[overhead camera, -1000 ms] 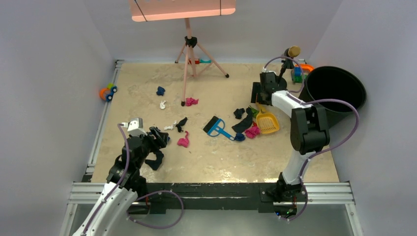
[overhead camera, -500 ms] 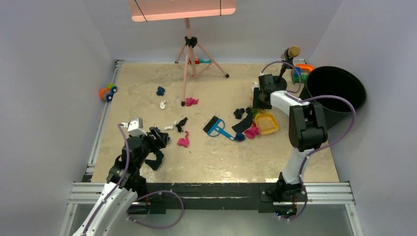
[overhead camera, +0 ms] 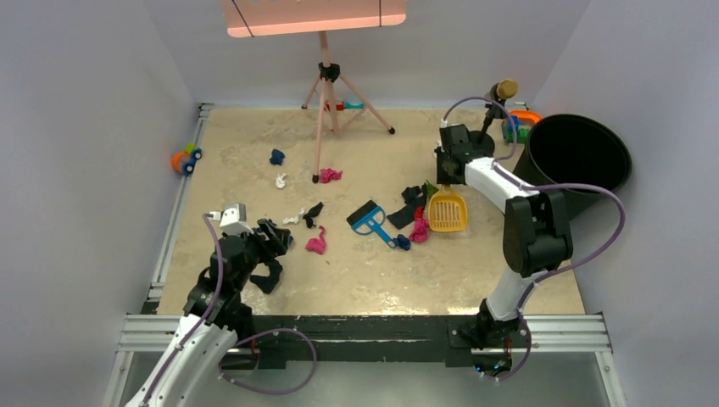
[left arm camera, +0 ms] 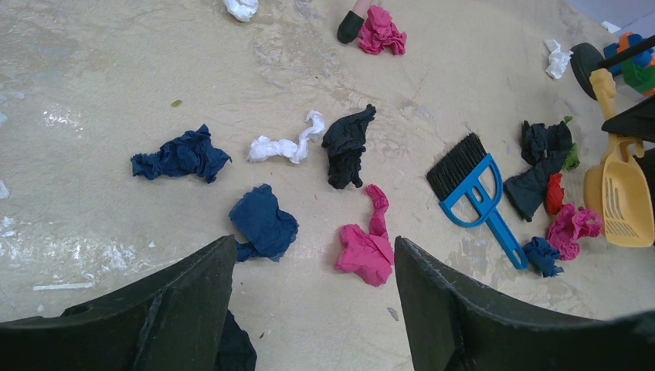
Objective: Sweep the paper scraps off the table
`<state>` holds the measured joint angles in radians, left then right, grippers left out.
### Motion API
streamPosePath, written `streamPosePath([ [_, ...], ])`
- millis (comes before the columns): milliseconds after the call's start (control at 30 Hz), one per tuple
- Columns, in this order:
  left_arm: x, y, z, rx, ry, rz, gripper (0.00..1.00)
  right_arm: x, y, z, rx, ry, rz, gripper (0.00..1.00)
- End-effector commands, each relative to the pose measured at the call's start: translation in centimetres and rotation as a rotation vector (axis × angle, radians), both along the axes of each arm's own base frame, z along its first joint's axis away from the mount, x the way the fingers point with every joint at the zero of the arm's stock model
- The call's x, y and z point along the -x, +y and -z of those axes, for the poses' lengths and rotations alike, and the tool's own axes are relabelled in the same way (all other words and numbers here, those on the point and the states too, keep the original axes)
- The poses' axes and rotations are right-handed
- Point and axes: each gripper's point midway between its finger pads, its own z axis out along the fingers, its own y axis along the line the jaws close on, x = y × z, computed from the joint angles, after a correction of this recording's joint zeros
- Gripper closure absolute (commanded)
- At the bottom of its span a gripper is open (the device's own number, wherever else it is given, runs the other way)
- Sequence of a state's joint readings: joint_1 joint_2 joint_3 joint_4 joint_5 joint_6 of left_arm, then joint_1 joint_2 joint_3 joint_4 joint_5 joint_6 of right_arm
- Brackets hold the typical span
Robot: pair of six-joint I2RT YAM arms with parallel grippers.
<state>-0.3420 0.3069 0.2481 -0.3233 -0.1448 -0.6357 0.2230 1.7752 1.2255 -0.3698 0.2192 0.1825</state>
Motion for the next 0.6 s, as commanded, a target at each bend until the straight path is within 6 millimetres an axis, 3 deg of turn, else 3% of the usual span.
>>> streamPosePath([
  [0,-0.3,0.0,-0.7,0.011,-0.025,-0.007,0.22,0.5,0.3,-4.0,0.050,-0.074,-0.020,0.81],
  [100,-0.3,0.0,-0.7,0.010,-0.025,-0.006,0.22,1.4,1.8,-5.4,0.045,-0.112,-0.109,0.87],
  [167,-0.3,0.0,-0.7,0.010,-0.027,-0.007,0.22,2.3,4.0,-5.8,0.029,-0.127,-0.232,0.88],
  [267,-0.3,-0.1,-0.7,0.010,-0.025,-0.006,0.22,3.6,8.9,-7.1,-0.036,-0.181,-0.459,0.94],
  [400,-0.3,-0.1,-0.6,0.010,-0.025,-0.002,0.22,6.6,16.4,-10.4,-0.135,-0.334,-0.840,0.95],
  [467,-0.3,-0.1,-0.6,0.010,-0.025,-0.001,0.22,7.8,18.7,-11.6,-0.132,-0.403,-0.963,1.00],
  [567,-0.3,-0.1,-0.7,0.011,-0.026,-0.003,0.22,9.0,20.8,-12.4,-0.138,-0.455,-1.152,1.00],
])
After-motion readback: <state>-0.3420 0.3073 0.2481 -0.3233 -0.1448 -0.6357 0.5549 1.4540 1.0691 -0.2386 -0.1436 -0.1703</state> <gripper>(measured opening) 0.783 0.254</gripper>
